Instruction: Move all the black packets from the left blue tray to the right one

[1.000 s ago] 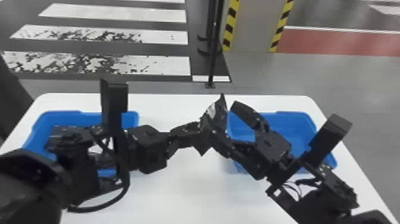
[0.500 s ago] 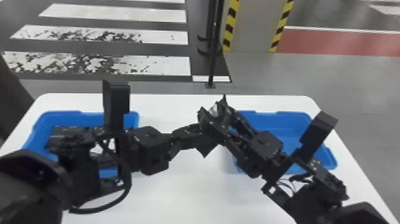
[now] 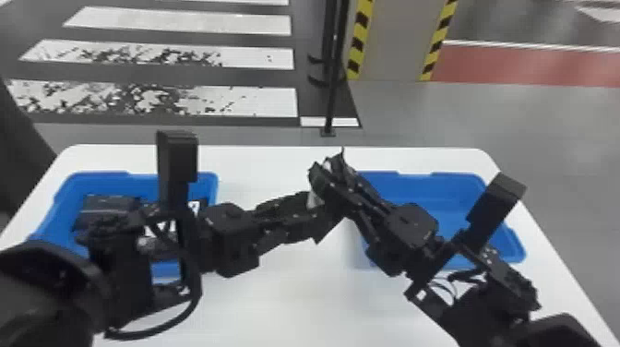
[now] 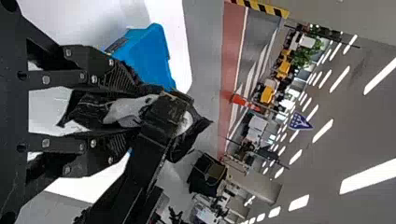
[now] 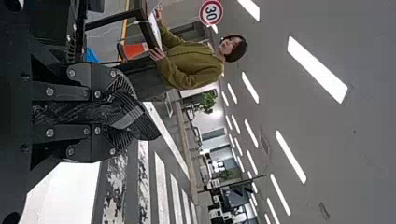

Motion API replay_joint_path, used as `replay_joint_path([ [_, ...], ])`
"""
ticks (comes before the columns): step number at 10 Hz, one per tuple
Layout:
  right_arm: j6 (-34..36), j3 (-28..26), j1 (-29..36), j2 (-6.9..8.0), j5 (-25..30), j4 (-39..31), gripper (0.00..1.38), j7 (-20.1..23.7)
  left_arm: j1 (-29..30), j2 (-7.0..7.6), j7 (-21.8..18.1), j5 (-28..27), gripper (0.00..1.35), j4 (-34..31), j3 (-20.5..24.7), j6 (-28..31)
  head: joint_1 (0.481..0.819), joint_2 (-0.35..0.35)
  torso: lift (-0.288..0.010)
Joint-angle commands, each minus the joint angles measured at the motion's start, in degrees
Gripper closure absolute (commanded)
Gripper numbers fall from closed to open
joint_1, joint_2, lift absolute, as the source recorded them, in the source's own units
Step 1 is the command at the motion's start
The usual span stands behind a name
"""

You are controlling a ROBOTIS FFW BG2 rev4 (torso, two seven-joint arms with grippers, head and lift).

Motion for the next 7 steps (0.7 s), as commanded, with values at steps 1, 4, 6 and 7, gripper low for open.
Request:
replay_joint_path([
  [1,-0.6,-0.7,-1.4,0.00,-0.7,1.7,1.28,0.0,1.5,-0.36,0.0,0.0,0.07,0.0,2.4,0.6,0.695,-0.080,-0.140],
  [4,-1.6,-5.1,-7.1,0.00,-0.5,9.3,1.28,-0.2,5.1,-1.16,0.0,-2.0,0.13,-1.9,7.9,-0.4,0.695,-0.064,-0.140],
  [6,-2.7,-9.7,-12.2,-0.26,3.3,19.4,1.28,-1.4,8.1,-1.86,-0.2,-3.6,0.13,-3.4,13.4,-0.8,0.695,-0.065,-0.140],
  [7,-2.9,-12.7,-15.0,-0.53,6.0,25.9,1.28,-1.8,9.3,-2.21,-0.3,-4.5,0.13,-3.6,16.2,-0.8,0.695,-0.073,-0.140],
])
